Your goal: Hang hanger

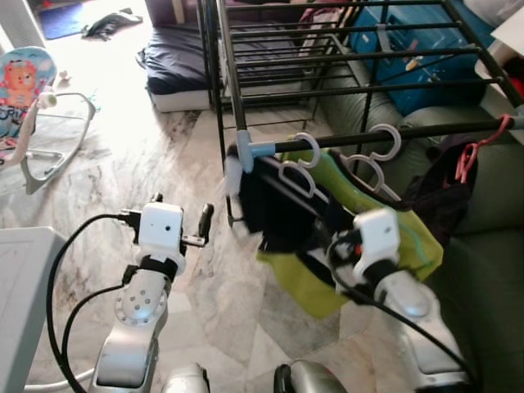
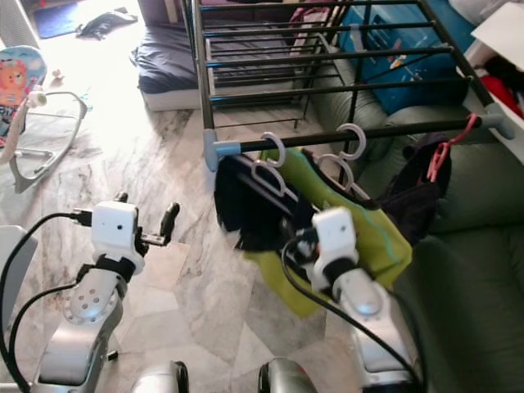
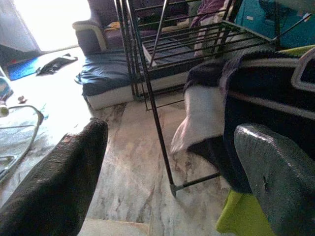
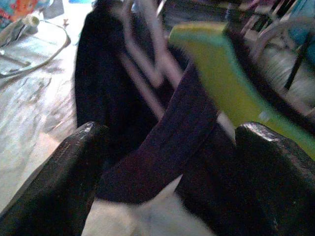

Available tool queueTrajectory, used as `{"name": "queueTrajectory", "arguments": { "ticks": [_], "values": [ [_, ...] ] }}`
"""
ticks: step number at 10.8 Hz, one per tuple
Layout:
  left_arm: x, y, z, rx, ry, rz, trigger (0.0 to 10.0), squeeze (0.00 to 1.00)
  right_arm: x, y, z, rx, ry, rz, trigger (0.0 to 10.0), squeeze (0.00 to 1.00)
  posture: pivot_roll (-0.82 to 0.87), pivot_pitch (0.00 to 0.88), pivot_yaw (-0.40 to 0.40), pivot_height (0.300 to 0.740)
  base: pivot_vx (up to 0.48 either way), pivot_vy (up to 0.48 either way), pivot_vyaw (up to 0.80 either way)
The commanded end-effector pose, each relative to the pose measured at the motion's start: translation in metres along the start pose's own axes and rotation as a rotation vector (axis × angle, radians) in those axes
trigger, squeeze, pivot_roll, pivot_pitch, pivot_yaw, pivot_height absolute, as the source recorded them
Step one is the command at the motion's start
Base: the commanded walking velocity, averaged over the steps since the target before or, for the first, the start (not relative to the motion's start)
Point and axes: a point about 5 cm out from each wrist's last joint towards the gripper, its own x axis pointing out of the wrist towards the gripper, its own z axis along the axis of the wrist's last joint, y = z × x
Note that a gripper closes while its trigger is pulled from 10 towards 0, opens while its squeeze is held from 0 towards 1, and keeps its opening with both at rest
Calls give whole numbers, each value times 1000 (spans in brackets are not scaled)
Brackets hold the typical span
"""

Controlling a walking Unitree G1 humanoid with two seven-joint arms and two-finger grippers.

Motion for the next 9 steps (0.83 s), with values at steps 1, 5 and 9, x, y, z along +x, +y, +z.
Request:
{"name": "queueTrajectory", "arguments": {
  "ticks": [1,5,9],
  "values": [
    [1,1,-3,-1,18,2,10000,0,3,-1,-5,5,45,-3,9686,0,-27,115,-21,740,0,0,0],
    [1,0,-5,-12,35,7,10000,0,22,9,-5,46,46,34,0,0,-19,108,-23,740,0,0,0],
    [1,-2,-7,-21,43,13,10000,0,31,9,-19,38,110,-18,0,0,-8,90,-39,740,0,0,0]
  ]
}}
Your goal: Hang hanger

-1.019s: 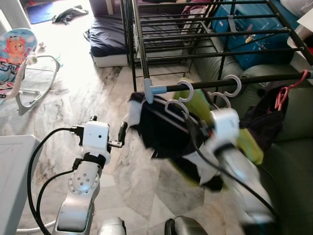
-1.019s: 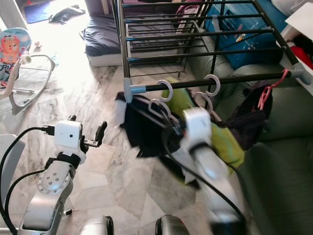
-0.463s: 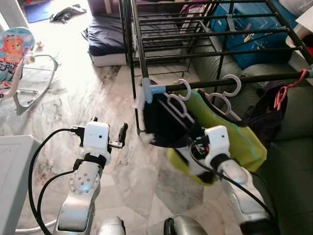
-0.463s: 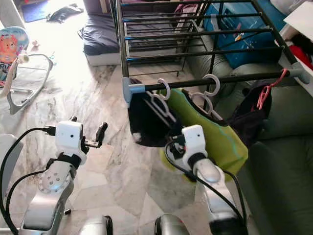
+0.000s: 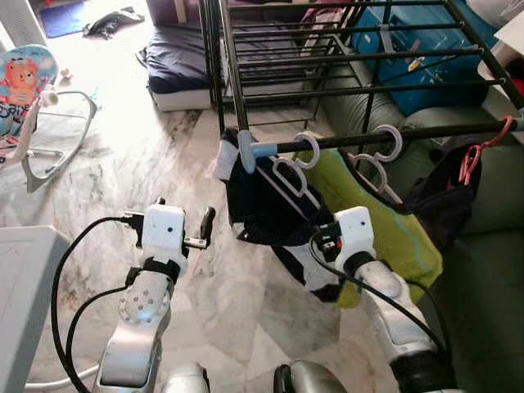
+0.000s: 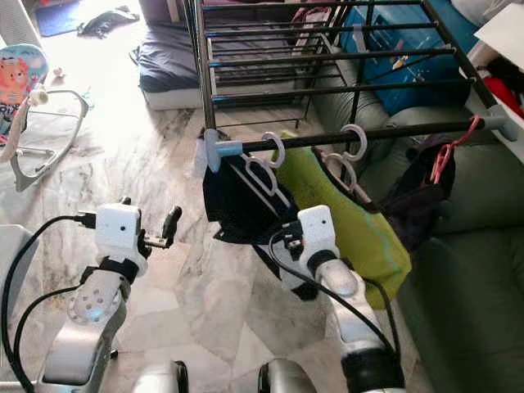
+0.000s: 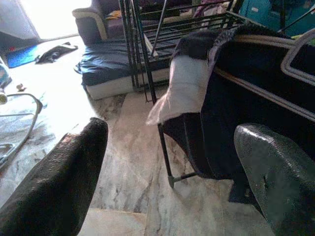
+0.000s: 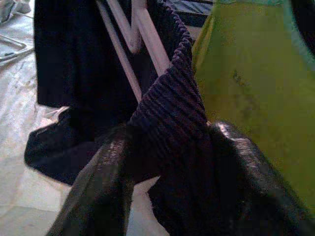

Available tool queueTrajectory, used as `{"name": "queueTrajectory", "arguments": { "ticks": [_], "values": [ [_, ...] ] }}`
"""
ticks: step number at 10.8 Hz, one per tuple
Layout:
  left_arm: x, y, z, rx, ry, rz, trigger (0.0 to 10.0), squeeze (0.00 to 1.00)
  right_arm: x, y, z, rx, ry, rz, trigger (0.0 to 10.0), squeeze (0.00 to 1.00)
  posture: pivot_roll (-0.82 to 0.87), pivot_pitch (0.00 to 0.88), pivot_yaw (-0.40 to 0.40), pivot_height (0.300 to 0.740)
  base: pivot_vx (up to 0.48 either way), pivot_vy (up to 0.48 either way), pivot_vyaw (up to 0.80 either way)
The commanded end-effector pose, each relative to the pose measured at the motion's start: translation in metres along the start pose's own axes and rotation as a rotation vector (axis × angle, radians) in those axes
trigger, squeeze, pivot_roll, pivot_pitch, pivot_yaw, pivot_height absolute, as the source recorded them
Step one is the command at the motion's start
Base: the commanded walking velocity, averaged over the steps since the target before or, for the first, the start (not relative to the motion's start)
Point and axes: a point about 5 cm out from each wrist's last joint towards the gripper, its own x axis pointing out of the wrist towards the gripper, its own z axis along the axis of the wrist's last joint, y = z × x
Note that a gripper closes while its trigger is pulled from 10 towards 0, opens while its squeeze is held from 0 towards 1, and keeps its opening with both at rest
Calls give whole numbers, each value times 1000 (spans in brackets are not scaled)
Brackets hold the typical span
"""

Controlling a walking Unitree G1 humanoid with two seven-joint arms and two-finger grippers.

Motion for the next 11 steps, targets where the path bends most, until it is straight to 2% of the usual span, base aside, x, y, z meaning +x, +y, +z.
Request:
{"name": "queueTrajectory", "arguments": {
  "ticks": [1,5,7,9,11],
  "values": [
    [1,0,-2,1,9,5,10000,0,1,0,-7,-2,26,-7,0,0,-8,86,-38,740,0,0,0],
    [3,0,-2,-1,9,7,10000,0,4,-9,-10,7,21,-64,0,0,-8,88,-44,740,0,0,0],
    [3,1,-1,-1,9,7,10000,0,6,-7,-10,12,18,-63,0,0,-5,96,-33,740,0,0,0],
    [7,2,1,-2,5,11,10000,0,12,0,-1,12,-16,-44,0,0,-10,100,-25,740,0,0,0],
    [8,0,1,-7,4,7,10000,0,15,1,4,2,-46,-55,0,0,-11,100,-24,740,0,0,0]
  ]
}}
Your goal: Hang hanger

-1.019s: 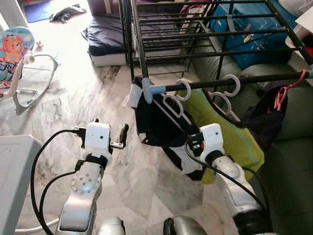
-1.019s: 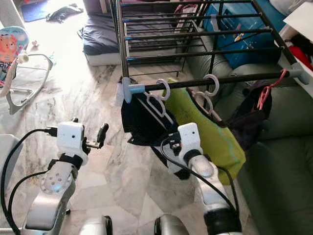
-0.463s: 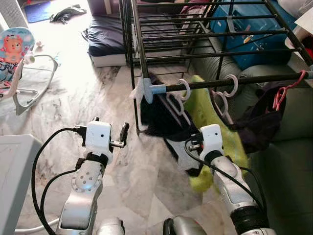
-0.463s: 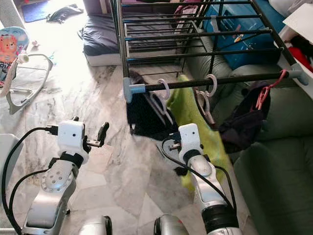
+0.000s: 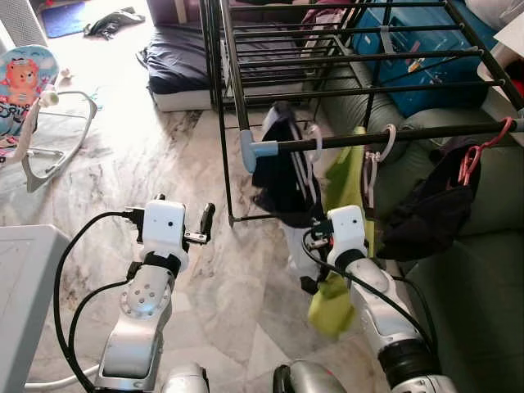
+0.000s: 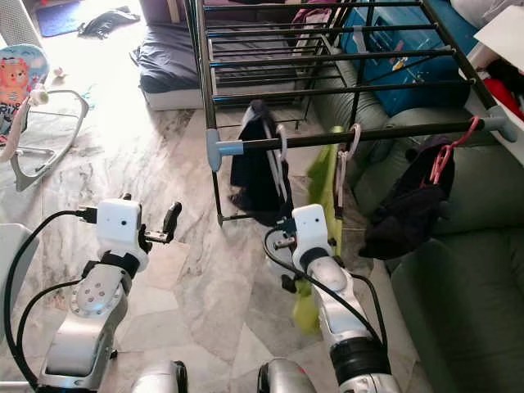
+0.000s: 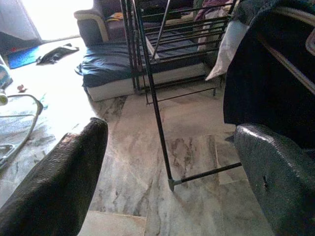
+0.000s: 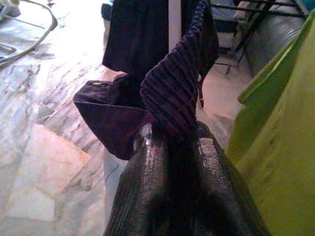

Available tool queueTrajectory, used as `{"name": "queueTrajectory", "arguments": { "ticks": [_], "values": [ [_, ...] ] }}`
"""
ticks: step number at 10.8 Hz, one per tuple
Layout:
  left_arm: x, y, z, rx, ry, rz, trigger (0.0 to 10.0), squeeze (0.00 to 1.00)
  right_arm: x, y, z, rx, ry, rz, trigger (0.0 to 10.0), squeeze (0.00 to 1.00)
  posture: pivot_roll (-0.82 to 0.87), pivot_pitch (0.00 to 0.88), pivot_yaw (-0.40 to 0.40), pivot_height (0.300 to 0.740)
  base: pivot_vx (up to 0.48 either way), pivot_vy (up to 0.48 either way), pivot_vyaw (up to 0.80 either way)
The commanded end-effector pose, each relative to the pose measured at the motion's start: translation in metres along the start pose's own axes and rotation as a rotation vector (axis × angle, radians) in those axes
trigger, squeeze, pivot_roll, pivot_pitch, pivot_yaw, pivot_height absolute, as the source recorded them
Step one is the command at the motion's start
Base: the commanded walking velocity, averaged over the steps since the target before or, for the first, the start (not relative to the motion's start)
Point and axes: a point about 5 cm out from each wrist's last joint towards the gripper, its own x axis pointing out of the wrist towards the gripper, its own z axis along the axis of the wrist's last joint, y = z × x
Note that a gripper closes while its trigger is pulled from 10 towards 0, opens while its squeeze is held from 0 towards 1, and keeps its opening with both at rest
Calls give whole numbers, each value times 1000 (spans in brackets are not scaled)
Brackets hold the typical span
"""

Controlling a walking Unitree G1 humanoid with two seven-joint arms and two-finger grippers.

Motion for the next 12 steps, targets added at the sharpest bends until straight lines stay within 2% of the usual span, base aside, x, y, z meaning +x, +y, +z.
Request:
{"name": "queueTrajectory", "arguments": {
  "ticks": [1,4,5,6,8,11,12],
  "values": [
    [1,-1,-1,-4,8,4,10000,0,3,-3,8,-14,-36,-18,0,0,-10,97,-26,740,0,0,0],
    [1,-3,-2,-11,9,8,10000,0,0,-5,5,-50,-19,-8,0,0,-18,93,-37,740,0,0,0],
    [1,-4,-3,-15,13,7,10000,0,-4,-9,1,-105,3,-13,10000,0,-21,93,-38,740,0,0,0],
    [1,-4,-4,-15,15,5,10000,0,-6,-12,0,-104,-3,-29,10000,1000,-24,94,-37,740,0,0,0],
    [2,-6,-4,-17,12,2,10000,0,-5,-17,7,-171,-51,-47,10000,1000,-31,97,-39,740,0,0,0],
    [2,-7,-3,-18,11,0,10000,0,8,-22,22,-180,-81,-45,10000,1000,-24,96,-40,740,0,0,0],
    [2,-7,-4,-19,14,-1,10000,0,11,-19,25,-179,-93,-7,10000,1000,-25,99,-41,740,0,0,0]
  ]
}}
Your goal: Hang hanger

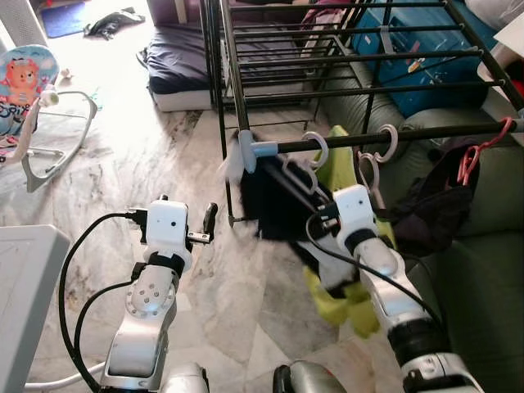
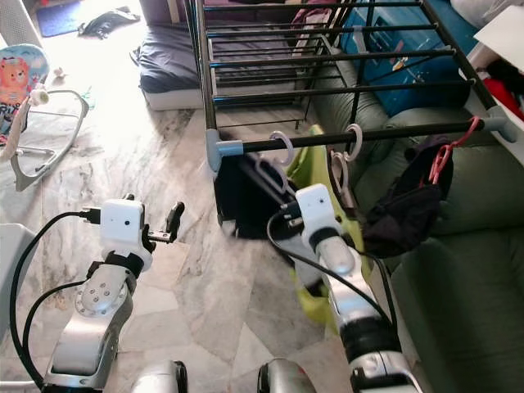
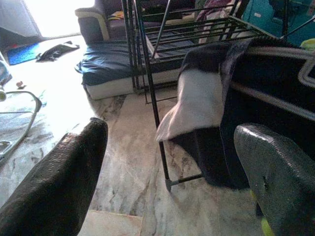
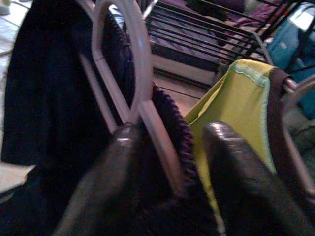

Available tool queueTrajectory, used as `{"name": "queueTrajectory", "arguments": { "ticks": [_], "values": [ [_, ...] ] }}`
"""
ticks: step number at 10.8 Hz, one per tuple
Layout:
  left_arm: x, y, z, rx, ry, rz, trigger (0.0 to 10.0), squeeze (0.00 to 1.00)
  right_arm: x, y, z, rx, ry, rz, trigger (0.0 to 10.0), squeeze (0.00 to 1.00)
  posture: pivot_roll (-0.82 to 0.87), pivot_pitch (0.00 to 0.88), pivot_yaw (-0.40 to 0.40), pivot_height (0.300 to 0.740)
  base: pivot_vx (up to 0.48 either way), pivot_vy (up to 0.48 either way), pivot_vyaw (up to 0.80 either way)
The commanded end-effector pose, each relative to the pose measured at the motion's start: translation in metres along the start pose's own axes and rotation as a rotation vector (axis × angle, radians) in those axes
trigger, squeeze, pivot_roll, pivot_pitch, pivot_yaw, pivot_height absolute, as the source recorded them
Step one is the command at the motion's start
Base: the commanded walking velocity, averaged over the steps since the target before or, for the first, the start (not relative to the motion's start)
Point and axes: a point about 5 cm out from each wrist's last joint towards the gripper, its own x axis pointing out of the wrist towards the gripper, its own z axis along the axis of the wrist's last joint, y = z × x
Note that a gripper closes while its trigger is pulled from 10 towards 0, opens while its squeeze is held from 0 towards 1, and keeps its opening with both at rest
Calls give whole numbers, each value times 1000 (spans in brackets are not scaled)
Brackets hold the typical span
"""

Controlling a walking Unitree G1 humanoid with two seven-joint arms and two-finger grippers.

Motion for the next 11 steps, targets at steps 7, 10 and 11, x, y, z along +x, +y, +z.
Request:
{"name": "queueTrajectory", "arguments": {
  "ticks": [7,10,11],
  "values": [
    [1,-6,-9,-7,53,-20,10000,0,-4,-1,-24,37,107,48,0,0,-30,108,-51,740,0,0,0],
    [0,-7,-9,-9,53,-15,10000,0,-1,1,-22,32,95,49,0,0,-27,109,-55,740,0,0,0],
    [0,-6,-9,-11,55,-12,10000,0,-1,1,-22,29,93,49,0,0,-27,109,-55,740,0,0,0]
  ]
}}
